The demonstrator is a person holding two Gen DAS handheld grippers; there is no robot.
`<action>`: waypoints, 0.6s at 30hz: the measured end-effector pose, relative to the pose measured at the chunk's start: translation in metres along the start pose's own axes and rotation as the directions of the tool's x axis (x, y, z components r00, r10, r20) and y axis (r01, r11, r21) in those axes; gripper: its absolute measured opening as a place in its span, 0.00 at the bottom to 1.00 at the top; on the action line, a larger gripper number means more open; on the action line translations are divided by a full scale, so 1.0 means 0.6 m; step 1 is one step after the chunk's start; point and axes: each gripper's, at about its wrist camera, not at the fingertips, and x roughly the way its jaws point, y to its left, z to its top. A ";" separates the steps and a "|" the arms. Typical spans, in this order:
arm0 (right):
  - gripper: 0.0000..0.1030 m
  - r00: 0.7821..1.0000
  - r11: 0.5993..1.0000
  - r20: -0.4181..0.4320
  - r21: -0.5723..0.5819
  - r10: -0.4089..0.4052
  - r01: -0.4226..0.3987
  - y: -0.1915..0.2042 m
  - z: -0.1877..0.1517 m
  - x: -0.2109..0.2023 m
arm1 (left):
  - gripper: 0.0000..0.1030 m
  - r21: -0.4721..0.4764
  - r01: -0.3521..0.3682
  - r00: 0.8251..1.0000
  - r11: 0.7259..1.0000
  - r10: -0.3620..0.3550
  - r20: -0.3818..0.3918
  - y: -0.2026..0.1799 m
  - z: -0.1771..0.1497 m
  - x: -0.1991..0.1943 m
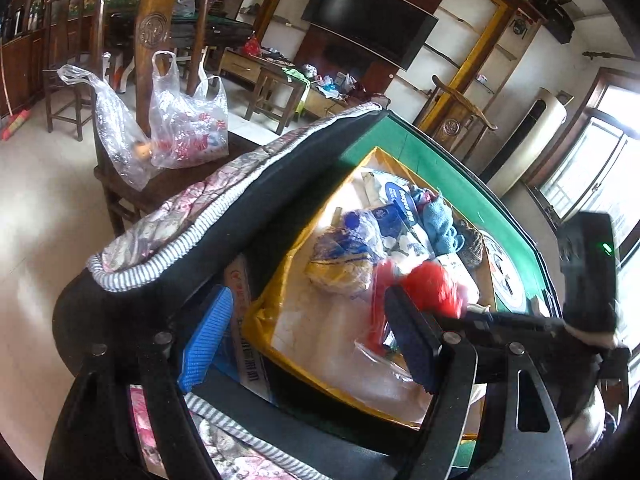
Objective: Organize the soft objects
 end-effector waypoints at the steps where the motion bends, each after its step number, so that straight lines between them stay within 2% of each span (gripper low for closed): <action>1: 0.25 1.000 0.999 0.002 0.024 -0.022 0.022 -0.010 0.002 0.003 | 0.76 0.004 0.001 1.000 1.000 -0.001 0.000 -0.003 -0.001 0.000; 2: 0.25 0.999 0.998 -0.001 0.047 -0.032 0.032 -0.018 0.002 0.006 | 0.76 0.006 0.000 1.000 1.000 0.000 -0.001 -0.005 -0.002 0.000; 5: 0.25 1.000 0.998 -0.005 0.063 0.014 -0.013 -0.016 -0.002 0.006 | 0.76 0.012 0.003 1.000 1.000 -0.003 -0.001 -0.010 -0.003 0.001; 8: 0.25 0.994 0.994 -0.031 0.017 0.108 -0.107 0.008 -0.005 0.007 | 0.76 0.022 -0.007 1.000 1.000 0.007 -0.001 -0.017 -0.004 0.001; 11: 0.25 0.997 0.997 -0.041 -0.039 0.058 -0.060 0.021 -0.008 0.009 | 0.76 0.027 -0.012 1.000 1.000 0.012 0.001 -0.020 -0.004 0.000; 13: 0.26 0.999 0.999 -0.037 -0.031 0.020 -0.022 0.015 -0.006 0.006 | 0.76 0.027 -0.012 1.000 1.000 0.012 0.002 -0.021 -0.004 -0.001; 15: 0.33 0.999 0.999 -0.028 0.001 -0.043 0.043 -0.001 -0.006 -0.002 | 0.76 0.031 -0.017 1.000 0.999 0.017 0.004 -0.024 -0.004 -0.002; 16: 0.36 0.999 0.999 -0.031 0.025 -0.036 0.037 -0.010 -0.007 -0.005 | 0.76 0.034 -0.020 1.000 0.999 0.020 0.004 -0.026 -0.004 -0.002; 18: 0.40 0.999 0.998 -0.021 0.051 0.034 -0.033 -0.021 -0.013 -0.016 | 0.76 0.037 -0.027 1.000 0.999 0.026 0.006 -0.028 -0.004 -0.003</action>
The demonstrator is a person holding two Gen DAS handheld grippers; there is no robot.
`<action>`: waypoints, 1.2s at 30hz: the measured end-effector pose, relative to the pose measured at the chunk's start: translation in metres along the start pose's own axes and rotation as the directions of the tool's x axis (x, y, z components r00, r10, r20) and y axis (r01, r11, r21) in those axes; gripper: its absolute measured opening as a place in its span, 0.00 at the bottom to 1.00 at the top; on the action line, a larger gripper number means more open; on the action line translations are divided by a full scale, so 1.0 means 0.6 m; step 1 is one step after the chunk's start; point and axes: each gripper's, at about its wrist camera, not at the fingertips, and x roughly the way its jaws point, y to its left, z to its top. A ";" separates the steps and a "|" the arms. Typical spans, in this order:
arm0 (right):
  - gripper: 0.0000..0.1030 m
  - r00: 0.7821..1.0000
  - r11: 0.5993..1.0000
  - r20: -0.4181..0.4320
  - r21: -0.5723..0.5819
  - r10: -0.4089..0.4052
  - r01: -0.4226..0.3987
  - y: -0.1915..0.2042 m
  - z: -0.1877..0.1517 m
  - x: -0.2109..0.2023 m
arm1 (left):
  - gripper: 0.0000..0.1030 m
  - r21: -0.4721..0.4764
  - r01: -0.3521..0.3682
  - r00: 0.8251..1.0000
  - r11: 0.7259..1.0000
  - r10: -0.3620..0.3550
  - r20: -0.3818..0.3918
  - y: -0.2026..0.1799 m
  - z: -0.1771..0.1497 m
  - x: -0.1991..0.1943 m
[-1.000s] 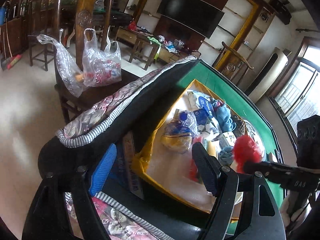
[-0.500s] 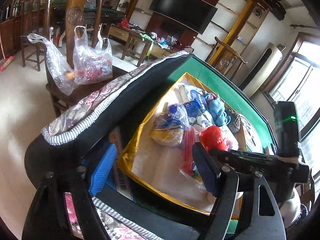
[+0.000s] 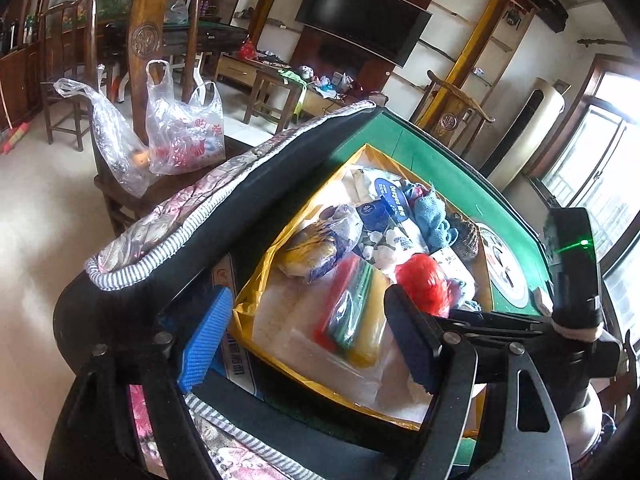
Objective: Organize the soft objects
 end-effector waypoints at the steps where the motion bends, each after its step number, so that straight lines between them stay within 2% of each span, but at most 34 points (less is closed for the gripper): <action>1: 0.42 1.000 1.000 0.016 0.003 0.024 -0.024 -0.003 -0.004 -0.011 | 0.76 0.001 0.001 1.000 1.000 -0.001 0.001 -0.001 0.000 -0.001; 3: 0.50 0.997 0.999 0.057 -0.003 0.044 -0.044 -0.004 -0.010 -0.030 | 0.76 0.005 -0.002 1.000 1.000 0.002 0.004 -0.005 0.000 -0.004; 6: 0.53 0.989 0.999 0.142 -0.007 0.045 -0.045 -0.014 -0.029 -0.070 | 0.76 0.037 -0.003 0.999 0.999 0.001 0.037 -0.023 -0.001 -0.020; 8: 0.53 0.972 1.000 0.235 -0.015 0.018 -0.015 -0.014 -0.044 -0.103 | 0.76 0.085 -0.042 0.992 0.996 0.032 0.119 -0.046 -0.003 -0.047; 9: 0.53 0.954 0.999 0.300 -0.021 -0.018 0.026 -0.013 -0.054 -0.124 | 0.76 0.110 -0.076 0.981 0.991 0.055 0.184 -0.060 -0.006 -0.065; 10: 0.53 0.925 0.996 0.373 -0.026 -0.068 0.084 -0.011 -0.066 -0.146 | 0.79 0.134 -0.107 0.962 0.985 0.069 0.263 -0.076 -0.010 -0.089; 11: 0.58 0.884 0.987 0.449 -0.025 -0.130 0.158 -0.006 -0.081 -0.167 | 0.84 0.154 -0.119 0.936 0.981 0.059 0.348 -0.092 -0.015 -0.118; 12: 0.74 0.838 0.974 0.512 -0.016 -0.188 0.228 -0.001 -0.095 -0.182 | 0.98 0.168 -0.116 0.907 0.979 0.035 0.419 -0.106 -0.022 -0.145; 14: 0.99 0.733 0.943 0.621 0.033 -0.279 0.330 -0.001 -0.131 -0.210 | 1.00 0.184 -0.068 0.856 0.981 -0.037 0.516 -0.126 -0.038 -0.183; 15: 0.99 0.706 0.937 0.642 0.054 -0.298 0.346 -0.003 -0.139 -0.214 | 1.00 0.178 -0.038 0.838 0.983 -0.065 0.541 -0.133 -0.043 -0.193; 16: 0.99 0.700 0.934 0.643 0.069 -0.311 0.351 -0.008 -0.147 -0.217 | 1.00 0.162 -0.034 0.839 0.986 -0.060 0.541 -0.142 -0.043 -0.198; 19: 0.99 0.727 0.936 0.604 0.099 -0.327 0.338 -0.034 -0.159 -0.211 | 1.00 0.156 -0.109 0.871 0.982 0.018 0.491 -0.179 -0.036 -0.185; 22: 0.99 0.725 0.927 0.589 0.126 -0.357 0.354 -0.059 -0.173 -0.215 | 1.00 0.189 -0.185 0.869 0.964 0.071 0.490 -0.216 -0.047 -0.179; 25: 0.99 0.735 0.927 0.574 0.134 -0.362 0.351 -0.085 -0.195 -0.228 | 1.00 0.215 -0.233 0.869 0.948 0.103 0.484 -0.241 -0.060 -0.171; 30: 0.99 0.753 0.930 0.555 0.124 -0.355 0.347 -0.097 -0.216 -0.223 | 1.00 0.236 -0.256 0.916 0.937 0.157 0.370 -0.260 -0.056 -0.137; 31: 0.99 0.758 0.932 0.550 0.120 -0.350 0.343 -0.098 -0.218 -0.221 | 1.00 0.232 -0.265 0.920 0.936 0.173 0.352 -0.262 -0.056 -0.133; 34: 0.99 0.771 0.933 0.534 0.105 -0.345 0.345 -0.099 -0.224 -0.212 | 1.00 0.234 -0.319 0.913 0.919 0.231 0.336 -0.270 -0.061 -0.123; 36: 0.99 0.779 0.932 0.525 0.090 -0.343 0.351 -0.094 -0.224 -0.204 | 1.00 0.236 -0.325 0.915 0.916 0.242 0.322 -0.269 -0.064 -0.115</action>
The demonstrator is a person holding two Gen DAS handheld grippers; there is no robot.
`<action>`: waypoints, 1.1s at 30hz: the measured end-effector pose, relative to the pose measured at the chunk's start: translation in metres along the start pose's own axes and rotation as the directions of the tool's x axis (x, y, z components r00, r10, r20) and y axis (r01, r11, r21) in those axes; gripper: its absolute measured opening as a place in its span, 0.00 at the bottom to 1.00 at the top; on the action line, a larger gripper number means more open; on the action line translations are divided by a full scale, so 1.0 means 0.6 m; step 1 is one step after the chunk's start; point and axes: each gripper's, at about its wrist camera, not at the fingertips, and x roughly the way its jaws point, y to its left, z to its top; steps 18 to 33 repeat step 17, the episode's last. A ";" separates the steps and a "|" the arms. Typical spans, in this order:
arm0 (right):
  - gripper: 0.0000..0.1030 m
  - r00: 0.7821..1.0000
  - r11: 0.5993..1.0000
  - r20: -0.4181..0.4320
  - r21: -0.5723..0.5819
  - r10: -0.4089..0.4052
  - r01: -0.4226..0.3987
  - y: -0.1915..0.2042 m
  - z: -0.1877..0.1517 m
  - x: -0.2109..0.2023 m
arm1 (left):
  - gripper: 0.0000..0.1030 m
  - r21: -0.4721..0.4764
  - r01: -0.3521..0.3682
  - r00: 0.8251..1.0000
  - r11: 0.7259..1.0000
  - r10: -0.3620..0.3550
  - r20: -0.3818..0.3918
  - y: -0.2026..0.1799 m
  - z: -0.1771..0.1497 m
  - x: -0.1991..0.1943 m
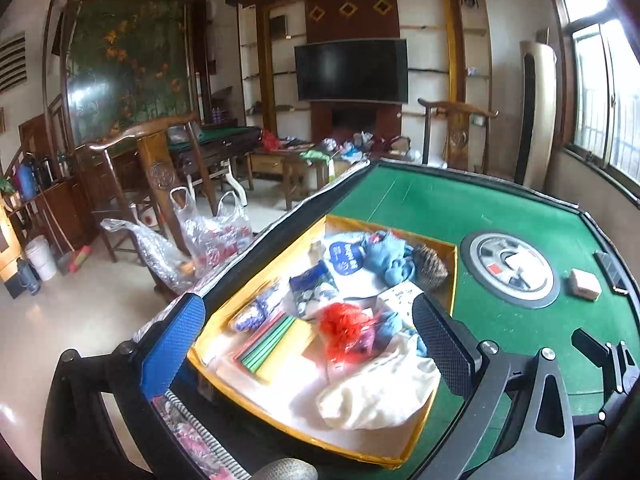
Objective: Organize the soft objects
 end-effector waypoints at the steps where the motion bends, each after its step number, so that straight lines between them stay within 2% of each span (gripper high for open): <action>1: 0.99 1.000 1.000 -0.003 -0.008 0.001 -0.001 0.004 -0.002 0.001 | 1.00 -0.003 0.001 1.000 1.000 -0.002 -0.007 0.001 -0.001 0.003; 16: 0.99 1.000 0.995 -0.031 -0.099 0.001 -0.004 0.045 0.000 0.010 | 1.00 -0.035 -0.044 0.998 0.998 0.042 -0.055 0.035 -0.015 0.052; 33: 0.99 0.999 0.995 -0.036 -0.102 0.001 -0.005 0.046 0.001 0.010 | 1.00 -0.040 -0.044 0.997 0.998 0.042 -0.063 0.037 -0.015 0.055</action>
